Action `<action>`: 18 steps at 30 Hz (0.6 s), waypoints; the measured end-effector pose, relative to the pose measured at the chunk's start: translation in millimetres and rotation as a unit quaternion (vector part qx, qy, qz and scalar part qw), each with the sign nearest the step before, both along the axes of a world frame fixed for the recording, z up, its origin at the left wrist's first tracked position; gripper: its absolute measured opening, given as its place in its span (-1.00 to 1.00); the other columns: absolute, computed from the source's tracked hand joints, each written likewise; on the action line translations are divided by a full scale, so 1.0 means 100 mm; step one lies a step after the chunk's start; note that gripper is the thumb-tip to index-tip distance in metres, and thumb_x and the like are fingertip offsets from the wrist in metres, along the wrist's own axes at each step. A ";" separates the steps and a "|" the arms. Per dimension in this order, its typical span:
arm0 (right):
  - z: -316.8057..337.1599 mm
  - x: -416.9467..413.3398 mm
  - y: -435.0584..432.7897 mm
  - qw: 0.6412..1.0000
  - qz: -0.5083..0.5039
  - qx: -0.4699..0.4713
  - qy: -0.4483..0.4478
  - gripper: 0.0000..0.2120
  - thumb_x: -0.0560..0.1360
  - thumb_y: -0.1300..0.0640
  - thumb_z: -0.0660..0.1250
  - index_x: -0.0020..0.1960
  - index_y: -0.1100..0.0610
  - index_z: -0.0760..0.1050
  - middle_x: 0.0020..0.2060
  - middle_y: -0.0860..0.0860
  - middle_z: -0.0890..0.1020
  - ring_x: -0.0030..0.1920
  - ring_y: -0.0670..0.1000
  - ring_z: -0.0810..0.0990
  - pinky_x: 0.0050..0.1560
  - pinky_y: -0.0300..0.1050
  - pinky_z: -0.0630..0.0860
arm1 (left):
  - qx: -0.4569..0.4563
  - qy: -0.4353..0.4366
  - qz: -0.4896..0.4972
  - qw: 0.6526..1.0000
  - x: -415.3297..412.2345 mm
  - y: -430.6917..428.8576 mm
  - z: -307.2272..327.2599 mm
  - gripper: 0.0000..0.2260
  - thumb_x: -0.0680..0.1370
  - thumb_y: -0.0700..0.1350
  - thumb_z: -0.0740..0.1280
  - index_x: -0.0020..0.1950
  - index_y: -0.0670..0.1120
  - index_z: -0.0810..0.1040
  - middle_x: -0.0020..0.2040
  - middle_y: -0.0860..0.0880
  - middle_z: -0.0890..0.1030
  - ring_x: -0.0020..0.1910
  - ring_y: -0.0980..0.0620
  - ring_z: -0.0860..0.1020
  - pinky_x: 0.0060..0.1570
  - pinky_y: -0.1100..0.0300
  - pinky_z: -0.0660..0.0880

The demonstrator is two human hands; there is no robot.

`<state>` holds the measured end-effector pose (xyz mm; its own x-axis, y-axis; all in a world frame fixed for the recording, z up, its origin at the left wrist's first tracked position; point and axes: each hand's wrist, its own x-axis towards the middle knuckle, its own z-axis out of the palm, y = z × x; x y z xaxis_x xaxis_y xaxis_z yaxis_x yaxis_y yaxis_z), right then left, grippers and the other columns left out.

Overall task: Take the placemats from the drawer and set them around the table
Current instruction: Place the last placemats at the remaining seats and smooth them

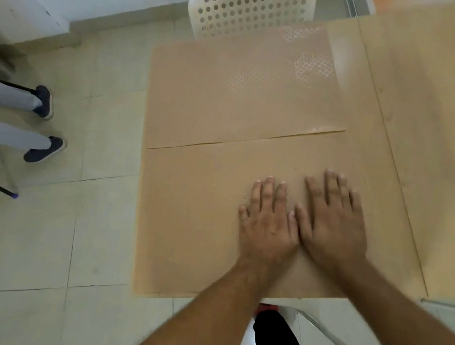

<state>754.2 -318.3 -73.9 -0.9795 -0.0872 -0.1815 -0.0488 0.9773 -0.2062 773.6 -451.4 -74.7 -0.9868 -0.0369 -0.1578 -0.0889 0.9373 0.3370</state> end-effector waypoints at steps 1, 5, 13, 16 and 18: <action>0.00 0.18 -0.01 1.000 -0.008 0.002 0.001 -0.38 0.64 -0.22 -0.13 0.63 -0.01 0.06 0.62 0.16 0.09 0.61 0.15 0.03 0.57 0.16 -0.01 | -0.003 0.001 0.000 1.000 0.00 0.00 -0.01 -0.48 0.62 0.09 0.06 0.58 -0.02 0.20 0.60 -0.06 0.18 0.59 -0.08 0.09 0.42 -0.20 0.19; -0.02 0.46 -0.01 1.000 -0.027 0.003 -0.005 -0.39 0.63 -0.18 -0.10 0.63 -0.01 0.08 0.61 0.16 0.12 0.61 0.17 0.07 0.57 0.15 -0.03 | 0.002 -0.001 -0.015 1.000 0.01 -0.01 0.02 -0.50 0.61 0.05 0.03 0.55 -0.03 0.26 0.58 -0.08 0.23 0.58 -0.11 0.13 0.41 -0.22 0.22; 0.01 0.43 -0.01 1.000 -0.021 -0.001 0.001 -0.39 0.61 -0.17 0.00 0.62 -0.03 0.12 0.60 0.16 0.16 0.60 0.18 0.08 0.57 0.17 -0.01 | 0.017 0.014 -0.065 0.998 0.68 -0.26 -0.02 -0.53 0.64 0.06 0.10 0.55 0.02 0.26 0.59 -0.01 0.22 0.58 -0.02 0.15 0.36 -0.17 0.32; 0.05 0.43 -0.03 1.000 -0.019 -0.001 0.001 -0.39 0.61 -0.19 -0.01 0.62 -0.03 0.10 0.61 0.15 0.14 0.61 0.17 0.05 0.58 0.16 -0.04 | 0.003 -0.009 -0.005 1.000 0.67 -0.76 0.04 -0.48 0.65 0.12 0.08 0.61 0.07 0.10 0.63 0.00 0.07 0.60 0.02 0.00 0.49 -0.16 0.16; 0.04 0.44 -0.03 1.000 -0.016 -0.001 -0.002 -0.38 0.61 -0.21 -0.04 0.63 -0.04 0.06 0.62 0.14 0.10 0.62 0.15 0.00 0.58 0.15 -0.07 | -0.022 -0.013 0.045 0.999 0.64 -1.18 0.05 -0.47 0.64 0.17 0.08 0.60 0.13 0.09 0.63 0.00 0.06 0.60 0.00 -0.02 0.49 -0.18 0.17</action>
<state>798.1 -320.8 -69.4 -0.9809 -0.0569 -0.1860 -0.0173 0.9780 -0.2081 837.5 -569.4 -69.3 -0.9747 -0.1333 -0.1796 -0.1822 0.9390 0.2918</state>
